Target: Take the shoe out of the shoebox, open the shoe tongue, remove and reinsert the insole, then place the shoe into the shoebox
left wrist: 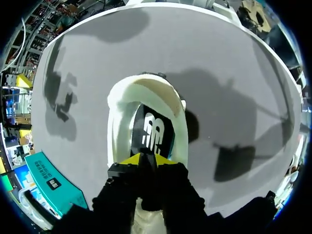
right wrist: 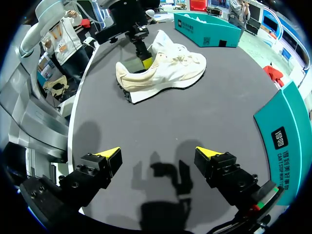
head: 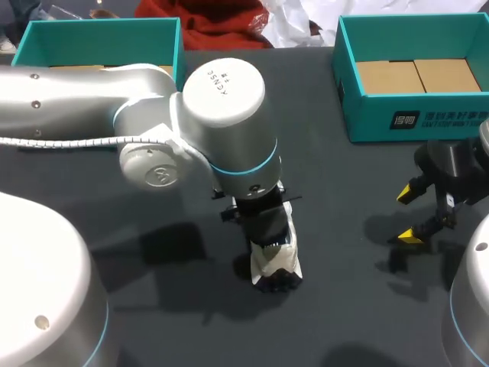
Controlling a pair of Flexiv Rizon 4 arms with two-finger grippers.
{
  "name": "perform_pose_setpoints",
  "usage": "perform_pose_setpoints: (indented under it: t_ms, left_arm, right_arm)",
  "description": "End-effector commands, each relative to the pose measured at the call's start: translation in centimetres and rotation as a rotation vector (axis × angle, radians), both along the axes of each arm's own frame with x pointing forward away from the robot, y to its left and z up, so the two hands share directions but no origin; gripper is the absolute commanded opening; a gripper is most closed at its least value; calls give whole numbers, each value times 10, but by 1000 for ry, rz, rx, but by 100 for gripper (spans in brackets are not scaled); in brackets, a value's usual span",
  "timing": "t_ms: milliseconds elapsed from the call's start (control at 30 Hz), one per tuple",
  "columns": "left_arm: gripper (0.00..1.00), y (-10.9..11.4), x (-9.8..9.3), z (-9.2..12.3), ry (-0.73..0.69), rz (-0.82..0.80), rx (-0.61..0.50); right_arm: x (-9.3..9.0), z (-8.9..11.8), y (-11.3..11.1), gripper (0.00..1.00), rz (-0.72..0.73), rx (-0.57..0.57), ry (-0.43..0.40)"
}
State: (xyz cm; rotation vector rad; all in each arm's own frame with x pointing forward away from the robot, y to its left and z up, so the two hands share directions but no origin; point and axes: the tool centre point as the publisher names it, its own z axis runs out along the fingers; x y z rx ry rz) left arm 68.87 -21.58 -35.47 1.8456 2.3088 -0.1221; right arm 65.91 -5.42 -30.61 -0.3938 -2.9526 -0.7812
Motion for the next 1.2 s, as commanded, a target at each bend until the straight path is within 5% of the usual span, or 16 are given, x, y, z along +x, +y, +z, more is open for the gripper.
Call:
perform_pose_setpoints:
  t_ms: [33, 200, 367, 1200]
  left_arm:
    - [47, -10, 5, -2, 5, -7, 42]
    - [85, -10, 6, -1, 3, -14, 78]
    - [100, -8, 10, -5, 6, -15, 100]
    - [100, 2, 44, 15, 101, -4, 80]
  right_arm:
    - [-2, 0, 0, 100, -2, -3, -3]
    - [-2, 0, 0, 100, -2, -3, -3]
    - [-2, 0, 0, 100, -2, -3, -3]
    - [-2, 0, 0, 100, -2, -3, -3]
